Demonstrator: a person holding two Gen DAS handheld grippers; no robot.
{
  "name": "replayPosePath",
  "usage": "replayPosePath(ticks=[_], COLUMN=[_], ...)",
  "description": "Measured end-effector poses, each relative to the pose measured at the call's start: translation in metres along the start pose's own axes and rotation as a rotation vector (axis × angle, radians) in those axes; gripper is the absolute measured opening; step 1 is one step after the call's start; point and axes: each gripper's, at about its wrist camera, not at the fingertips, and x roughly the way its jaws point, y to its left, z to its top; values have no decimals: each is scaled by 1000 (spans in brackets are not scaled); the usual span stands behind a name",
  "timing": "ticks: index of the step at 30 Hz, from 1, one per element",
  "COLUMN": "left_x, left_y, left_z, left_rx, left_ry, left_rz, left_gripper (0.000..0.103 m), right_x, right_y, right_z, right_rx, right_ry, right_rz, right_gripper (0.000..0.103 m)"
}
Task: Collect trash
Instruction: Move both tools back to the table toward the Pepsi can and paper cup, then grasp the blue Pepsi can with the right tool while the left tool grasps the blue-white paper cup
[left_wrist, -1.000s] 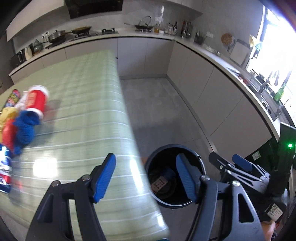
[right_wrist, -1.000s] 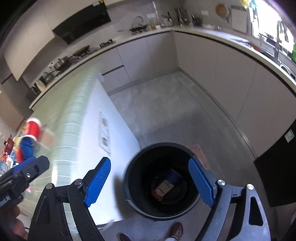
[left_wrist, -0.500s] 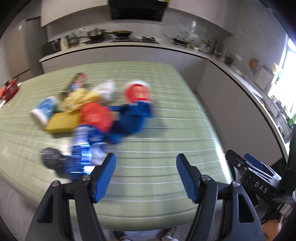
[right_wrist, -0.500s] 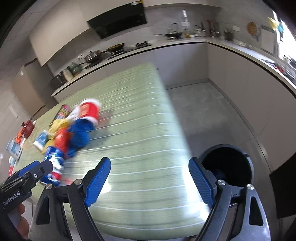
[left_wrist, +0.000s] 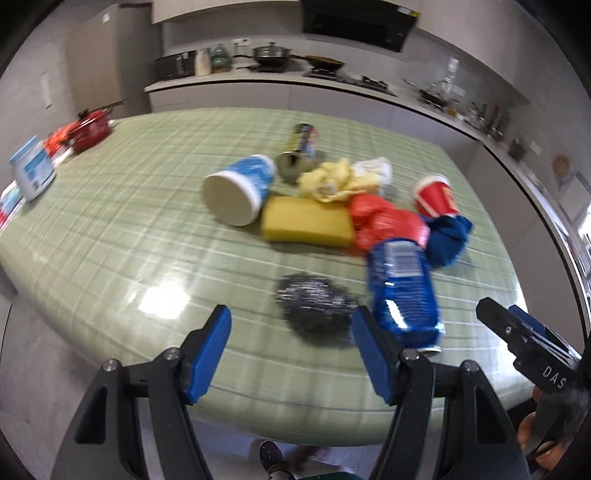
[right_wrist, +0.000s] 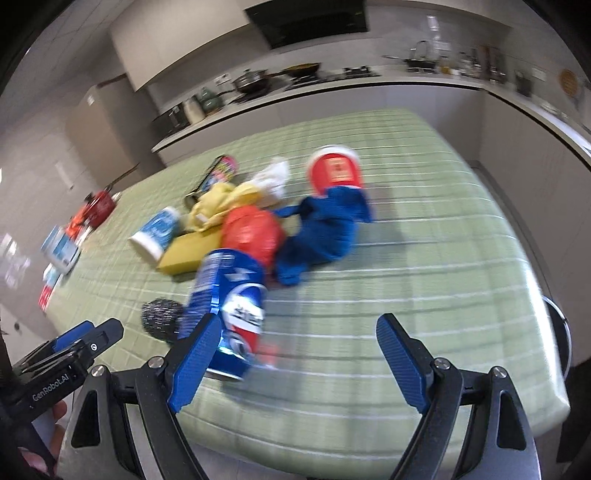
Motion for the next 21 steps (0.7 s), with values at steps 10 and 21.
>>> replayPosePath(ticks=[10, 21], left_x=[14, 33], left_y=[26, 33], left_z=[13, 23], left_rx=[-58, 18], left_ry=[3, 34], left_rz=[60, 11], left_gripper=[69, 69], right_x=[50, 81], right_y=[33, 44], right_z=[16, 12], right_rx=[-65, -2], right_ry=[87, 165], right_rz=[58, 67], right_gripper=[88, 88])
